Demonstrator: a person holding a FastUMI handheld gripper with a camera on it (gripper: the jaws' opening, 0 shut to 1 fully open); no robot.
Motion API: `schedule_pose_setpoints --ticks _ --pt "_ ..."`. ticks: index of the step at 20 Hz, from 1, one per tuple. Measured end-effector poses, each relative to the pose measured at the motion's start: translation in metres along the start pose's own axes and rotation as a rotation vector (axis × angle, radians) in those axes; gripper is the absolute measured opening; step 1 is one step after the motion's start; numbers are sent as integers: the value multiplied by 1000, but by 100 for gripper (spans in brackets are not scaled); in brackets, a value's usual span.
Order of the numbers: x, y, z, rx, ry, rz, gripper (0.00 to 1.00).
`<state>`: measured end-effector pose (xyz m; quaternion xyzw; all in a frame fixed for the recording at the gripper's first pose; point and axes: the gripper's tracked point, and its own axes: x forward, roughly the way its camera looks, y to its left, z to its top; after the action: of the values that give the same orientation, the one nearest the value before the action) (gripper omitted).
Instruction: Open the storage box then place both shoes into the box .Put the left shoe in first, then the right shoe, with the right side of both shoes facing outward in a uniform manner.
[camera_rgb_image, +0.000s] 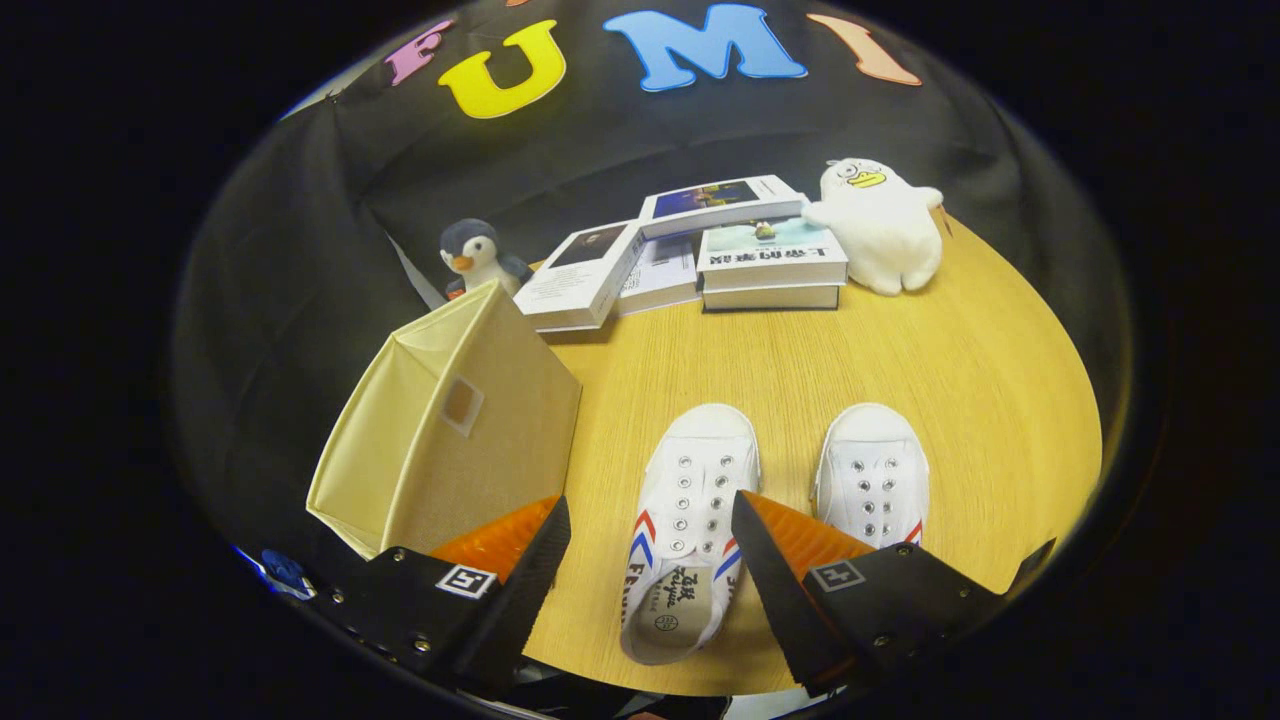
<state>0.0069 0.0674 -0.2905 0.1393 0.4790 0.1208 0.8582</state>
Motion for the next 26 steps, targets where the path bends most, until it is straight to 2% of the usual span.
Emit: schedule_pose_setpoints --ticks 6,12,15,16,17,19,20,21,22,24,26 --pt "15 -15 -16 75 72 2 97" --pt "28 -20 -28 272 131 37 97" --pt "29 -27 -40 322 153 27 93" --pt "32 -30 -43 324 155 16 90" --pt "32 -32 -43 330 157 12 79" --pt "32 -35 -45 342 163 2 79" --pt "36 -37 -49 356 165 -12 70" --pt "35 -37 -49 380 171 -11 47" --pt "36 -37 -51 404 169 -6 40" --pt "35 -42 -54 425 181 -20 41" --pt "34 -42 -54 459 183 -31 14"
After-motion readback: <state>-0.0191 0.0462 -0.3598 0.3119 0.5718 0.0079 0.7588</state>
